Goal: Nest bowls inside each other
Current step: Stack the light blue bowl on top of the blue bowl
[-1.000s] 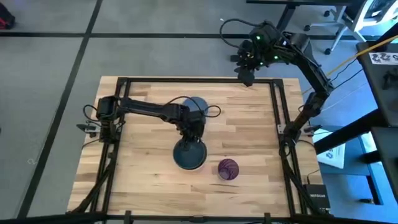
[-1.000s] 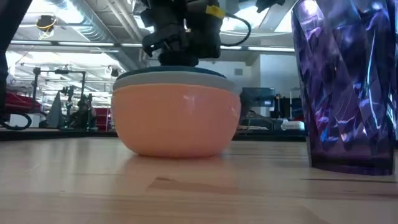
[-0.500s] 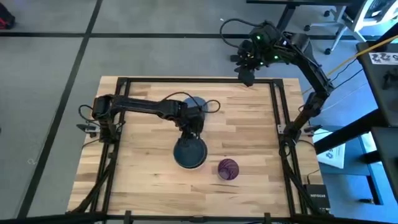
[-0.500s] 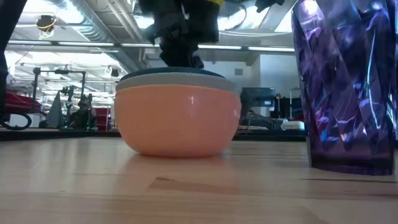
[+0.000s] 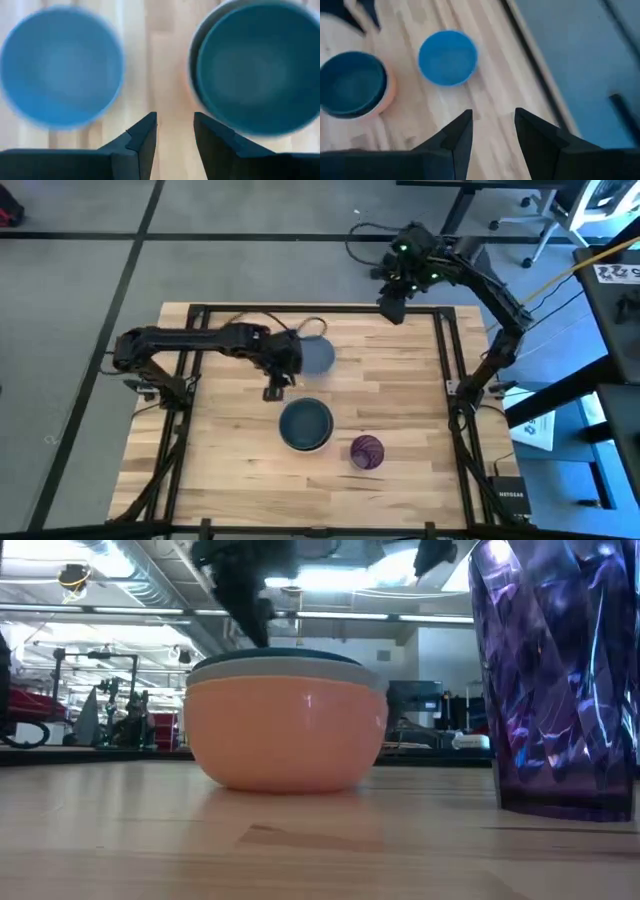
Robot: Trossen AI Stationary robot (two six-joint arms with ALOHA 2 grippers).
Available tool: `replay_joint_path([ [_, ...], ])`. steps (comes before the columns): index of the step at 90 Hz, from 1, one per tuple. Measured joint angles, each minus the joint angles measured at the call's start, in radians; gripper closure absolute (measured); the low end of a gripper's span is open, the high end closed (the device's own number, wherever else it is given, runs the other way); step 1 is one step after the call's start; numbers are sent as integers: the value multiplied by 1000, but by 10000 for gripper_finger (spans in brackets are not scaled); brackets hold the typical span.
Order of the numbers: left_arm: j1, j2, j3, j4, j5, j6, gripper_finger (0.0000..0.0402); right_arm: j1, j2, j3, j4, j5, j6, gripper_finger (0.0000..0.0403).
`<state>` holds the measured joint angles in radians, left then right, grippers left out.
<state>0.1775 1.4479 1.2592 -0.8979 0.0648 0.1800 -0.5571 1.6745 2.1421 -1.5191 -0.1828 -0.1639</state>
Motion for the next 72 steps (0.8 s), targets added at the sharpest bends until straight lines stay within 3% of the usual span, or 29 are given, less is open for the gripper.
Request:
replay_joint_path([
  [17, 28, -306, -272, 301, 37, -107, 288, 0, 1, -205, 186, -101, 21, 269],
  [31, 27, -494, -407, 429, -12, -173, 288, 0, 1, -407, 548, -237, 165, 269],
  [45, 27, -609, -479, 446, -69, -205, 288, 1, 12, -588, 882, -306, 342, 269],
  [56, 26, -664, -524, 449, -76, -236, 288, 0, 59, -670, 1080, -299, 466, 269],
  [72, 15, -683, -549, 487, -83, -262, 288, 4, 195, -652, 1120, -299, 523, 269],
])
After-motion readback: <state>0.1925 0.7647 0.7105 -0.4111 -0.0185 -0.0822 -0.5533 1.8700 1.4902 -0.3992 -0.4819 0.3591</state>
